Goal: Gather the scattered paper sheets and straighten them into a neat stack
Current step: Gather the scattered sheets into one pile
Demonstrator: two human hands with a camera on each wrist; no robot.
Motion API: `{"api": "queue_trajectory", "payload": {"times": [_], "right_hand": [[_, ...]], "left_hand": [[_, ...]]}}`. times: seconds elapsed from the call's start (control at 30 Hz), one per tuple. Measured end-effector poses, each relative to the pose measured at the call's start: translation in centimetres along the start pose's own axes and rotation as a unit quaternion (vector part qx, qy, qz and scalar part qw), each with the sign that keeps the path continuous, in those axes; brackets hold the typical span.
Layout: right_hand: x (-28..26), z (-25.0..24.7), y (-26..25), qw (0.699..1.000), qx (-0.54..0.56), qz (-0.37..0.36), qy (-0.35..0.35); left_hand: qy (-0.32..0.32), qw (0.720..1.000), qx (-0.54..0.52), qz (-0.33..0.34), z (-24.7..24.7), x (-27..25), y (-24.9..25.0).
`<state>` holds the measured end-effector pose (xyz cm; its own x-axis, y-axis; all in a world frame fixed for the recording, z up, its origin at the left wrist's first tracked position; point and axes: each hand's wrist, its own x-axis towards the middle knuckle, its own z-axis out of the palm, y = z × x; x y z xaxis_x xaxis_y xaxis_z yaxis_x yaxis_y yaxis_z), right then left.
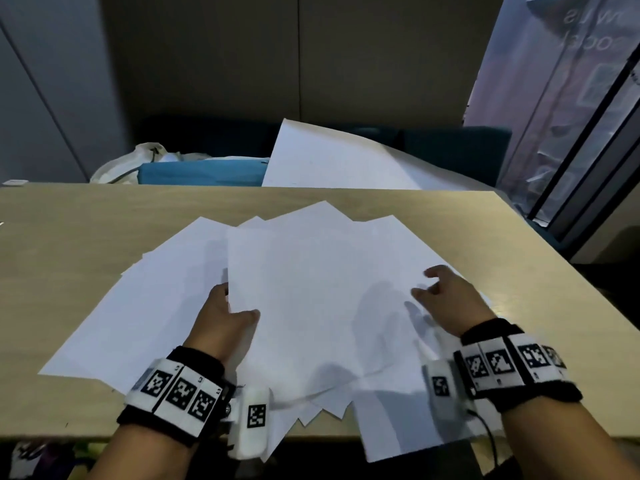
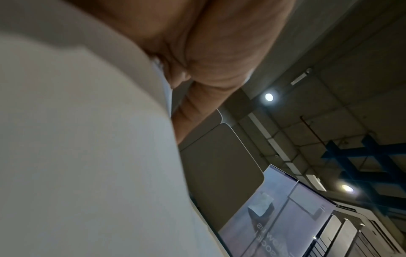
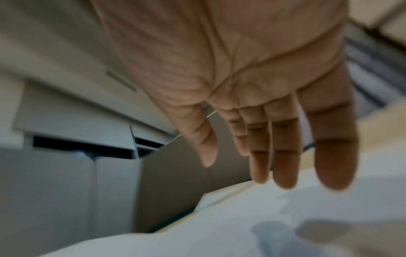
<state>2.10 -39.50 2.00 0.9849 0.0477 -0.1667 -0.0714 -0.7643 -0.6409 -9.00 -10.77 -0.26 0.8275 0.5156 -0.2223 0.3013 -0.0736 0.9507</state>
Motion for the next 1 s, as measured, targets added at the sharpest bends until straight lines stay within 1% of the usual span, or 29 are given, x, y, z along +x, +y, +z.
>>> {"api": "queue_trajectory", "payload": {"times": [0.03,0.07,0.17,0.23,0.33,0.43,0.53,0.67,0.87,1.0], "right_hand": [[1.0,-0.8,0.8,0.997,-0.078,0.012,0.009],[1.8,-1.5,1.4,0.991,-0.126,0.036,0.001],[4.0,-2.7,2.5,0.968,-0.222,0.101,-0.062],[5.0,-2.6,2.5,0.952,-0.271,0.108,-0.088],[5.9,-1.7,2.3,0.937,-0.32,0.106,-0.095],[6.4,-1.0,1.9,0.937,-0.318,0.097,-0.108],[7.0,-1.1,1.6,0.945,-0.286,0.09,-0.131],[7.2,-1.5,1.7,0.959,-0.238,0.092,-0.127],[6.9,-2.0,1.6,0.963,-0.212,0.12,-0.114],[6.5,-1.9,1.4,0.973,-0.169,0.101,-0.123]], "left_hand": [[-0.006,1.0,0.007,-0.009,-0.2,0.1,-0.2],[-0.012,1.0,0.015,-0.018,-0.3,0.1,-0.4],[-0.033,0.998,0.051,-0.017,-0.4,0.0,-0.6],[-0.042,0.997,0.068,-0.015,-0.5,0.1,-0.5],[-0.044,0.996,0.08,-0.013,-0.4,0.2,-0.3],[-0.054,0.996,0.075,-0.009,-0.1,0.2,-0.5],[-0.063,0.995,0.076,-0.003,0.1,0.5,-0.7],[-0.072,0.994,0.081,-0.003,0.3,0.6,-1.0],[-0.087,0.993,0.078,-0.004,0.5,1.0,-1.4],[-0.089,0.994,0.063,-0.013,0.6,1.4,-2.0]]}}
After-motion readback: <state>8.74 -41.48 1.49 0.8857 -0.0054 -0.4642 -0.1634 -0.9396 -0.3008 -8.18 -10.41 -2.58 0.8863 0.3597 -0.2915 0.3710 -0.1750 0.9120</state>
